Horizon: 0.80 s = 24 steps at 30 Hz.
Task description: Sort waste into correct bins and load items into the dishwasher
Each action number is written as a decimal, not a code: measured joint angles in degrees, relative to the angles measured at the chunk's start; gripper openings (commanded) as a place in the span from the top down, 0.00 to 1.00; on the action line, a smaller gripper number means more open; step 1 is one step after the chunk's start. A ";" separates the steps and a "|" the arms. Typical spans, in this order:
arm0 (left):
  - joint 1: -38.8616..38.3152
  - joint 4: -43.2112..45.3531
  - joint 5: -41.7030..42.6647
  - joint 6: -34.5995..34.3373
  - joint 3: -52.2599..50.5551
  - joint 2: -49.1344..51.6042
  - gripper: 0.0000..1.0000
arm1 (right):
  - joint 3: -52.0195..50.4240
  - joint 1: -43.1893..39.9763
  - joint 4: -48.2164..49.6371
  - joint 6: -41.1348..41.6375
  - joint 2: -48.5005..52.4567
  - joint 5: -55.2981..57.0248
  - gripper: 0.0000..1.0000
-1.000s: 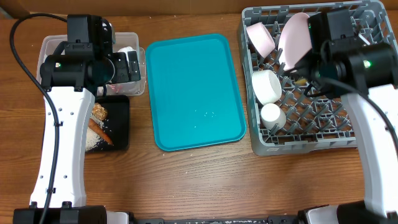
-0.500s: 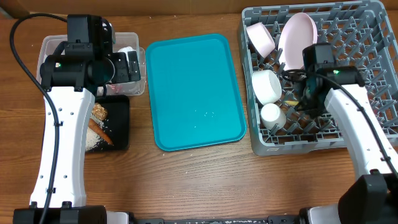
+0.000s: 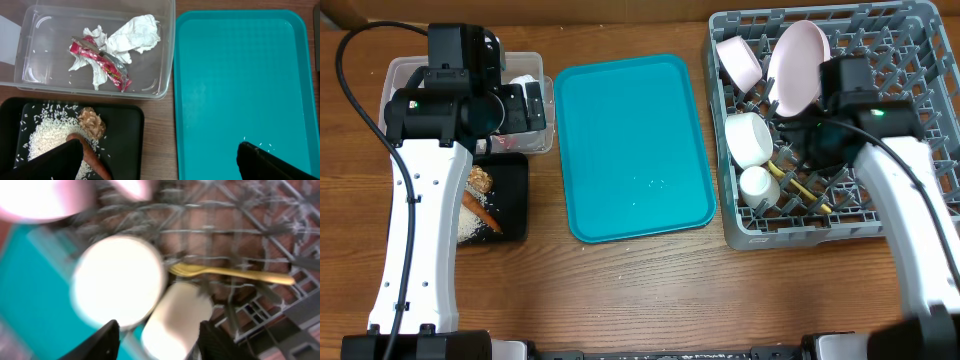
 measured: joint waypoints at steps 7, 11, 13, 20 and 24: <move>0.00 0.00 0.00 0.00 0.00 0.00 0.00 | 19.69 0.02 -18.05 -12.68 -25.81 -9.22 0.00; 0.00 0.00 0.00 0.02 0.00 0.00 0.00 | 20.06 0.00 -26.12 -16.79 -37.53 -5.81 0.00; 0.00 0.02 0.00 0.02 0.00 0.02 0.00 | 20.09 0.02 -30.23 -17.70 -41.51 -0.39 0.00; 0.00 0.00 -0.02 0.02 0.00 0.04 0.00 | 10.86 -0.31 -16.02 -23.91 -48.92 8.61 0.00; 0.00 -0.02 -0.04 0.00 0.00 0.04 0.00 | -16.06 -5.25 14.27 -26.93 -60.33 5.77 0.00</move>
